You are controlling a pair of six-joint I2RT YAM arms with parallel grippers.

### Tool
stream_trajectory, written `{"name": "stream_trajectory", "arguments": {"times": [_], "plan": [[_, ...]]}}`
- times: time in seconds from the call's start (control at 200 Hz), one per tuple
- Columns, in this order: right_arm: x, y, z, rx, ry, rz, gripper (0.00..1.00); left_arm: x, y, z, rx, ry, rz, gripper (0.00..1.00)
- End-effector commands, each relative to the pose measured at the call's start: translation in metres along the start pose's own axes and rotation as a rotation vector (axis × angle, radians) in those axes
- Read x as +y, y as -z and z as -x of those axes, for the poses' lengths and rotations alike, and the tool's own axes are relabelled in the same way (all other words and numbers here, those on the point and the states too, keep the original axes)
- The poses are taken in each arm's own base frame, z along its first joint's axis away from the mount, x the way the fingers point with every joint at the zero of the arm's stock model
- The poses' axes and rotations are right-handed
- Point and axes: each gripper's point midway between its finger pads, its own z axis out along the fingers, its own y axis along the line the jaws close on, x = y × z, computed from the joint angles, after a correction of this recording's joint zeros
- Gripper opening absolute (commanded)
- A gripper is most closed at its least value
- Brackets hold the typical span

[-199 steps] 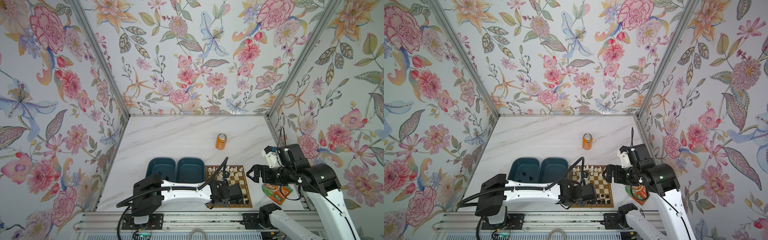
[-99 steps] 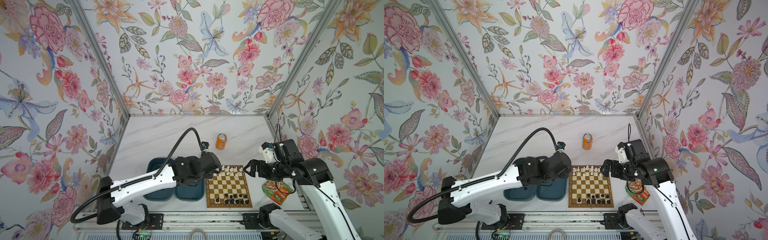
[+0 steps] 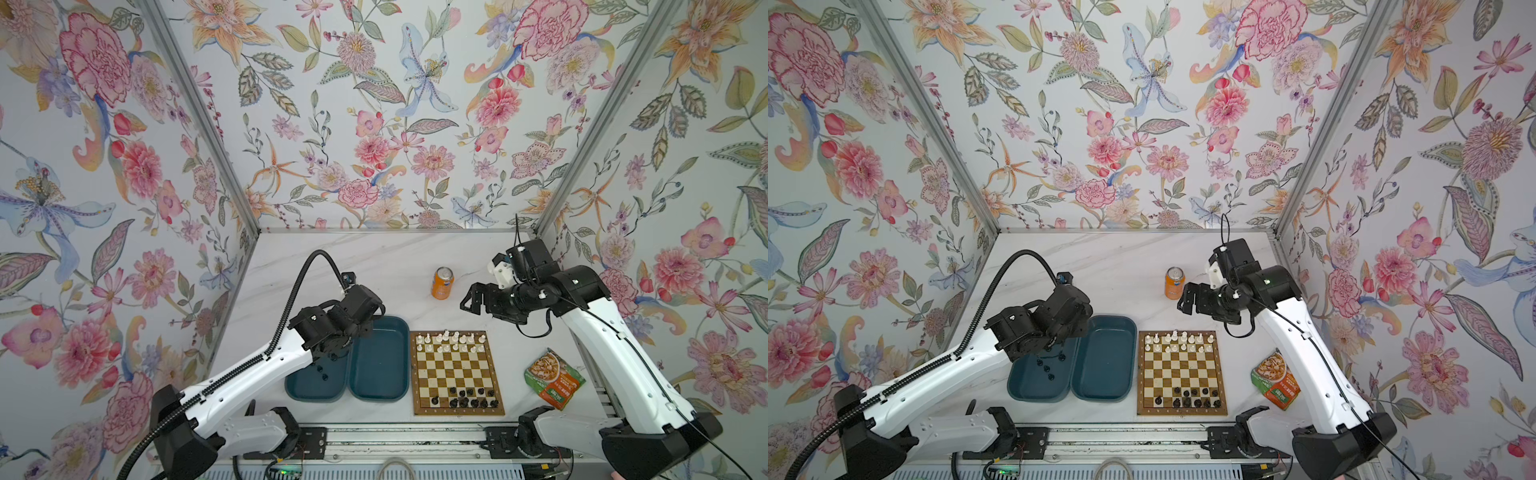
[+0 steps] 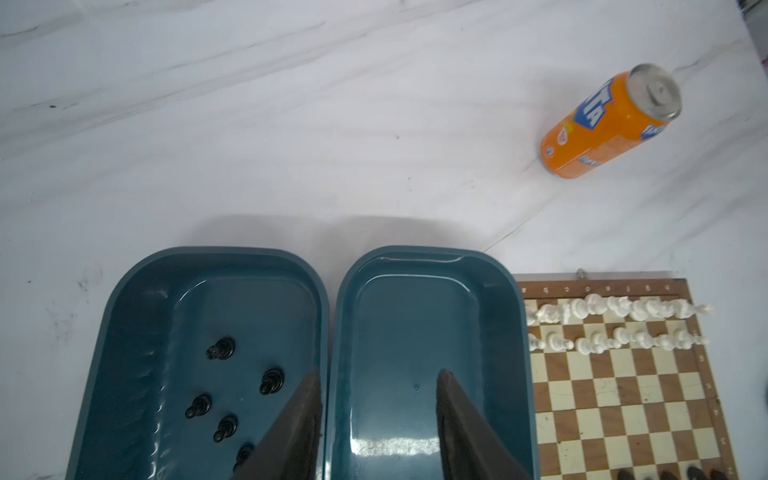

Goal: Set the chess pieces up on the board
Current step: 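Move the left gripper over the teal tray while the right gripper nears the can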

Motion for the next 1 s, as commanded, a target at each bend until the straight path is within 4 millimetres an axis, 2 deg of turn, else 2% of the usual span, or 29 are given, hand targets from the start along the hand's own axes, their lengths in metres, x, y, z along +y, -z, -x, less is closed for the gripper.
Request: {"name": "stream_trajectory", "arguments": {"times": [0.0, 0.16, 0.25, 0.576, 0.996], "plan": [[0.017, -0.010, 0.015, 0.007, 0.035, 0.016, 0.99, 0.031, 0.007, -0.023, 0.053, 0.046, 0.073, 0.44], [0.026, -0.027, 0.019, 0.051, 0.071, 0.020, 0.99, 0.069, 0.011, -0.056, 0.087, 0.132, 0.152, 0.43], [0.024, -0.030, 0.020, 0.056, 0.082, 0.017, 0.99, 0.081, 0.003, -0.072, 0.123, 0.161, 0.174, 0.41], [0.024, -0.033, 0.022, 0.056, 0.079, 0.031, 0.99, 0.085, -0.042, -0.087, 0.226, 0.140, 0.173, 0.35], [0.013, -0.033, 0.014, 0.047, 0.034, 0.016, 0.99, 0.091, -0.075, -0.087, 0.308, 0.071, 0.179, 0.31]]}}
